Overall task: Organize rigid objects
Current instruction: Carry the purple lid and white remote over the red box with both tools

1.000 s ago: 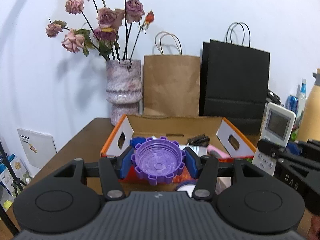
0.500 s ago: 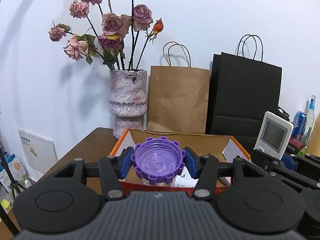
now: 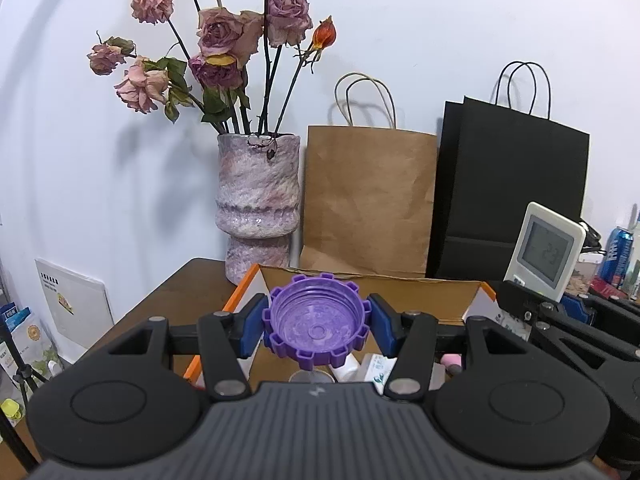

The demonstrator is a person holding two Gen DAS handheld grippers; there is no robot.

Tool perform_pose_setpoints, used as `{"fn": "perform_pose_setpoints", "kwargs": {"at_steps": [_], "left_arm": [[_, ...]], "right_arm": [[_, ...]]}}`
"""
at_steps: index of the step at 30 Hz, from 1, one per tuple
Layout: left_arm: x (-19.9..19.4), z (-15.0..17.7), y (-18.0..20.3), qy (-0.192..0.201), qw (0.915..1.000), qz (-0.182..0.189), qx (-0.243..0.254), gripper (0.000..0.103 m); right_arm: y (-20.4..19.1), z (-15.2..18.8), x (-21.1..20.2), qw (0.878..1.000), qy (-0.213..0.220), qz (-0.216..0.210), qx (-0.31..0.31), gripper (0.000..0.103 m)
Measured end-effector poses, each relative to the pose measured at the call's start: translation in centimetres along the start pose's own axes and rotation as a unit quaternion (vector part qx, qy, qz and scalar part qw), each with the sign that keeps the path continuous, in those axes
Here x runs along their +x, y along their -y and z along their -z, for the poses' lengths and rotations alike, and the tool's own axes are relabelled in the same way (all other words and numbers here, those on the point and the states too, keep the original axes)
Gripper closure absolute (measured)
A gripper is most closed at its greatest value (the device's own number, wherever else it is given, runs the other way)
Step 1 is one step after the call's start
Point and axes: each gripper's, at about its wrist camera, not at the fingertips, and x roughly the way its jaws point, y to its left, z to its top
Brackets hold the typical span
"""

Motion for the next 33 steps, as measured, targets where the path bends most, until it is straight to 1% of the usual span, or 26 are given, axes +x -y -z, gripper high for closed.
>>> {"fn": "perform_pose_setpoints", "kwargs": {"at_steps": [13,26,33], "left_arm": [[4.5,-0.9,0.0,-0.007,0.9998,-0.017,0.004,0.048],[8.8,-0.9,0.2,-0.022,0.9991,-0.029,0.021,0.048],[11.0,-0.8,0.3,-0.035,0.9984,-0.031,0.032,0.048]], "right_arm": [[0.3,-0.5,4.3,1.0,-0.006,-0.011,-0.001,0.087],[1.2,-0.2,8.2,1.0,-0.024,-0.012,-0.004,0.087],[1.6,0.2,9.9,0.999,-0.041,-0.014,-0.001,0.087]]}}
